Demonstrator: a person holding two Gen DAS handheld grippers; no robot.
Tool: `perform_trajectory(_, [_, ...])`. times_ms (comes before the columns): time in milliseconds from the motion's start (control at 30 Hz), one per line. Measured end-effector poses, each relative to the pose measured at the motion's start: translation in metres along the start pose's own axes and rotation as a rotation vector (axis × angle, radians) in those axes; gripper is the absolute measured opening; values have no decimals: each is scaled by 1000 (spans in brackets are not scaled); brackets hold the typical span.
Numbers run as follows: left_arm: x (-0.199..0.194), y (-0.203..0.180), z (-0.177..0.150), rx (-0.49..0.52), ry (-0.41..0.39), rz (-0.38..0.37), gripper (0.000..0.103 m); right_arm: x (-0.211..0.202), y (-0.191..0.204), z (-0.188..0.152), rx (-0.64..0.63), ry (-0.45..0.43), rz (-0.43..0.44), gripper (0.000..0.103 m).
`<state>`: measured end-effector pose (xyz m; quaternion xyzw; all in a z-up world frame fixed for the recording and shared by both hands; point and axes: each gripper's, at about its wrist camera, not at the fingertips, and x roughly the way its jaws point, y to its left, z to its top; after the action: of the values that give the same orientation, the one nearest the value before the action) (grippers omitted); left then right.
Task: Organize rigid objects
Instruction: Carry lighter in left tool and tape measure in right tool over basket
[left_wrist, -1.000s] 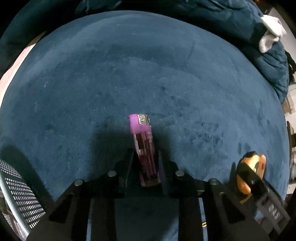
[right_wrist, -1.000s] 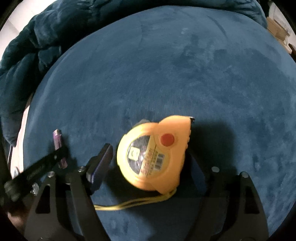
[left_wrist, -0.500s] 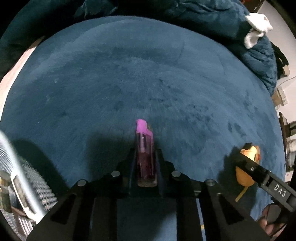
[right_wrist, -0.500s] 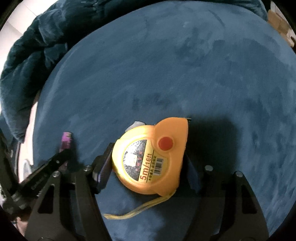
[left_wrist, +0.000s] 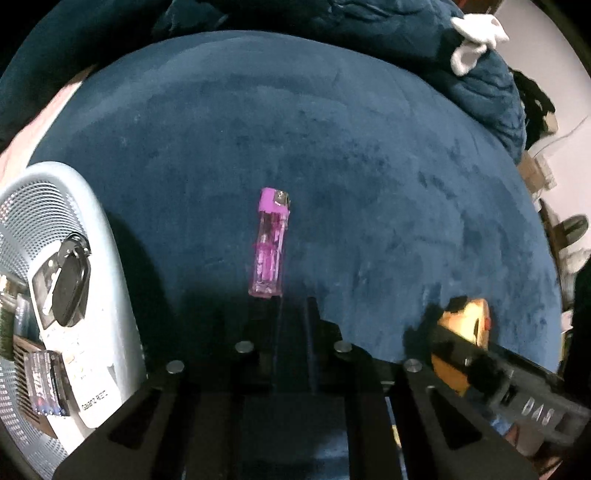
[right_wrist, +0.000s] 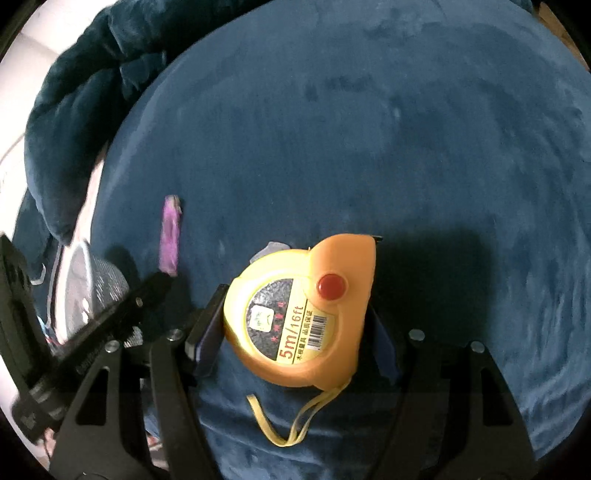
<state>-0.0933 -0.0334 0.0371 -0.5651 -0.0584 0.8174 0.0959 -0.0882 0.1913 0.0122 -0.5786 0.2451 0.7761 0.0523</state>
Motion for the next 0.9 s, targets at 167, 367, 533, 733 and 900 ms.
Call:
perform_trajectory(167, [6, -13, 6, 10, -50, 33, 37, -2, -2, -7, -74, -37, -53, 70])
perform_trajectory(367, [30, -16, 26, 47, -62, 120, 50, -1, -12, -9, -77, -41, -52, 72])
perform_trajectory(533, [42, -11, 29, 22, -25, 58, 21, 4, -7, -6, -102, -52, -59, 73])
perform_trajectory(733, [26, -9, 16, 7, -46, 0, 21, 1, -8, -3, -82, -73, -34, 70])
perform_trajectory(900, [4, -11, 3, 21, -67, 5, 21, -14, -17, -3, 0, -89, 62, 69])
